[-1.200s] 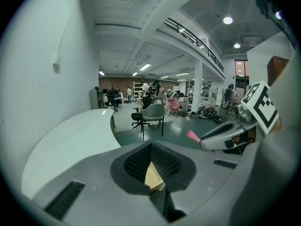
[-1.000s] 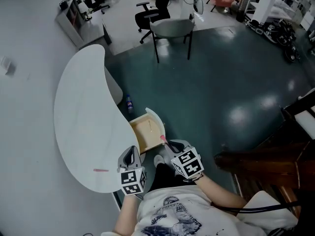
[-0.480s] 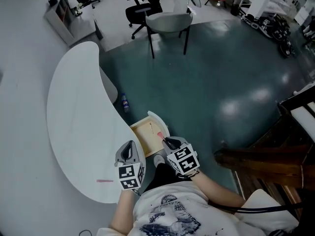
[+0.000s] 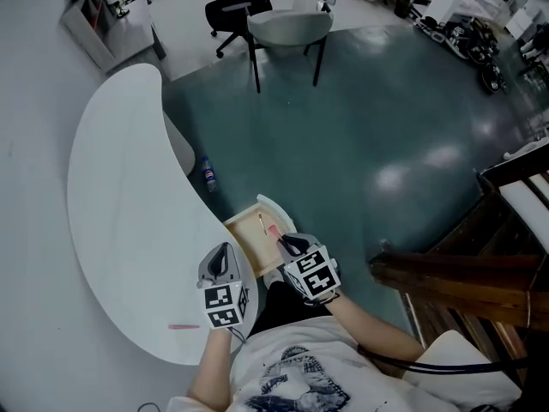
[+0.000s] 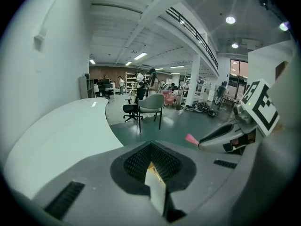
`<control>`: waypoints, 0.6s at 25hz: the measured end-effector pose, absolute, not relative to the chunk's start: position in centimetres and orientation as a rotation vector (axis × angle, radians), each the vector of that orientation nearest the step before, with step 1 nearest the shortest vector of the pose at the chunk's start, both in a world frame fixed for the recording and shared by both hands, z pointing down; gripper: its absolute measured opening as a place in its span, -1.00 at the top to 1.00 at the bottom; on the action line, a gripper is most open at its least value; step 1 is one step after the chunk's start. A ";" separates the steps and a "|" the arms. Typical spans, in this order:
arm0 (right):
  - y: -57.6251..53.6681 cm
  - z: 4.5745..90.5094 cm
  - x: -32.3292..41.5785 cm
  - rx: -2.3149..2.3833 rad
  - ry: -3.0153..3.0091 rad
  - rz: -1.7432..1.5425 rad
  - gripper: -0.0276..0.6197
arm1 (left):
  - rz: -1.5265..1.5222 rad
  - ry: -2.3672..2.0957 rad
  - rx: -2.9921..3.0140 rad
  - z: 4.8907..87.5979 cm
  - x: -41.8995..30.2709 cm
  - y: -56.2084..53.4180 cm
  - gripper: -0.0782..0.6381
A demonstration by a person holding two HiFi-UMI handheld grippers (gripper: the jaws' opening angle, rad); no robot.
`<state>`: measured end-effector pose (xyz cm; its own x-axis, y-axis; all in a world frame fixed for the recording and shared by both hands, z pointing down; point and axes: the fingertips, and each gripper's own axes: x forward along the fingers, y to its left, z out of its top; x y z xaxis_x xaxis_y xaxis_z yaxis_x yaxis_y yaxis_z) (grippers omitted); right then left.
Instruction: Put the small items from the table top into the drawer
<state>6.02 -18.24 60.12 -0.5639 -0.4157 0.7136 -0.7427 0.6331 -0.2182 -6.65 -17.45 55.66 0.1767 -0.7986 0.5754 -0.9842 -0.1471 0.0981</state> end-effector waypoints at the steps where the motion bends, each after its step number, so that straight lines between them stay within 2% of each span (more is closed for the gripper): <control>1: -18.5 60.7 5.8 0.898 -2.219 0.678 0.73 | 0.548 -1.671 2.004 56.1 -6.8 -17.8 0.72; 15: -22.0 68.1 2.8 0.864 -2.169 0.746 0.73 | 0.571 -1.686 1.966 61.3 -9.1 -21.4 0.72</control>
<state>2.80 -22.02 68.06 -0.5509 -0.3585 0.7536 -0.7461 0.6162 -0.2523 -9.13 -21.37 61.31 0.1521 -0.7858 0.5995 -0.9884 -0.1221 0.0908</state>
